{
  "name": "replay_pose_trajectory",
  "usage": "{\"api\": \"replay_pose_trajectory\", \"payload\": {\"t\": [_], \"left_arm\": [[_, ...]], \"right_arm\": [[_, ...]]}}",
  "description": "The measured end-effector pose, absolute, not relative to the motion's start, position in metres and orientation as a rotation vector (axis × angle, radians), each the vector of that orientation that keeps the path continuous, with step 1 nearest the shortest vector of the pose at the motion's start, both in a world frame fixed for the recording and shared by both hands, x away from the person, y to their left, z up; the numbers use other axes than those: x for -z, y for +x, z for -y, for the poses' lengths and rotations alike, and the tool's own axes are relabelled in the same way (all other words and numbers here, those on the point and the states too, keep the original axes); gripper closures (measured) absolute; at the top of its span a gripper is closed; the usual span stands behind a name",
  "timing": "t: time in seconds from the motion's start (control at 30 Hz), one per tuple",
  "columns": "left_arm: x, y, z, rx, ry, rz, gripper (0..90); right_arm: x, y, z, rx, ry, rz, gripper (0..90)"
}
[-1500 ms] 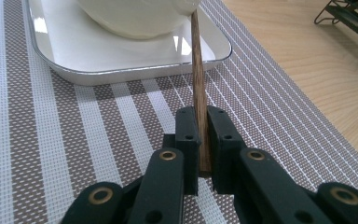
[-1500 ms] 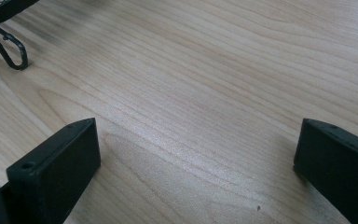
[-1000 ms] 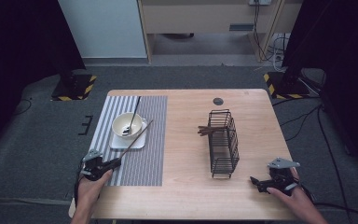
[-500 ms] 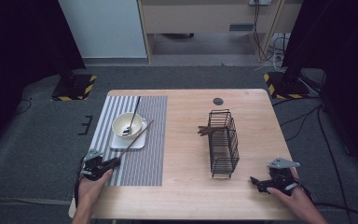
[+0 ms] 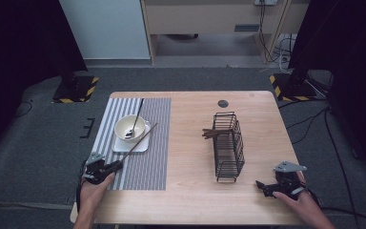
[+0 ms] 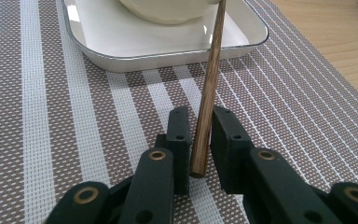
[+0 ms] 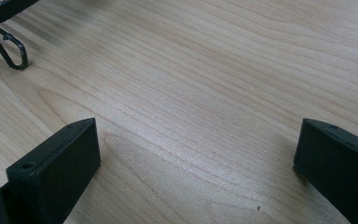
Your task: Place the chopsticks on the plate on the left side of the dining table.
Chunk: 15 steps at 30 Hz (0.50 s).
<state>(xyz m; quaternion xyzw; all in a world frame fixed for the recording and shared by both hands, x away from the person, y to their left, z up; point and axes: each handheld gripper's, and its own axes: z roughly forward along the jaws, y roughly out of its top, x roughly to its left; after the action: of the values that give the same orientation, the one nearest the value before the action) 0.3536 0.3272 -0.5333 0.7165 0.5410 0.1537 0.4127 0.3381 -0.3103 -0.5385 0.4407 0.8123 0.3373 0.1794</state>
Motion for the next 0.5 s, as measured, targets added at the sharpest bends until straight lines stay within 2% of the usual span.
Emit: {"api": "replay_pose_trajectory", "payload": {"t": [0.27, 0.5], "left_arm": [[0.5335, 0.3540, -0.3265, -0.393, 1.802, -1.360, 76.2], [0.5306, 0.3528, -0.3264, -0.420, 1.773, -1.337, 68.8]], "right_arm": [[0.5385, 0.3381, 0.3103, -0.953, 1.245, -2.296, 0.2], [0.5385, 0.3381, 0.3103, -0.953, 1.245, -2.296, 0.2]]}}
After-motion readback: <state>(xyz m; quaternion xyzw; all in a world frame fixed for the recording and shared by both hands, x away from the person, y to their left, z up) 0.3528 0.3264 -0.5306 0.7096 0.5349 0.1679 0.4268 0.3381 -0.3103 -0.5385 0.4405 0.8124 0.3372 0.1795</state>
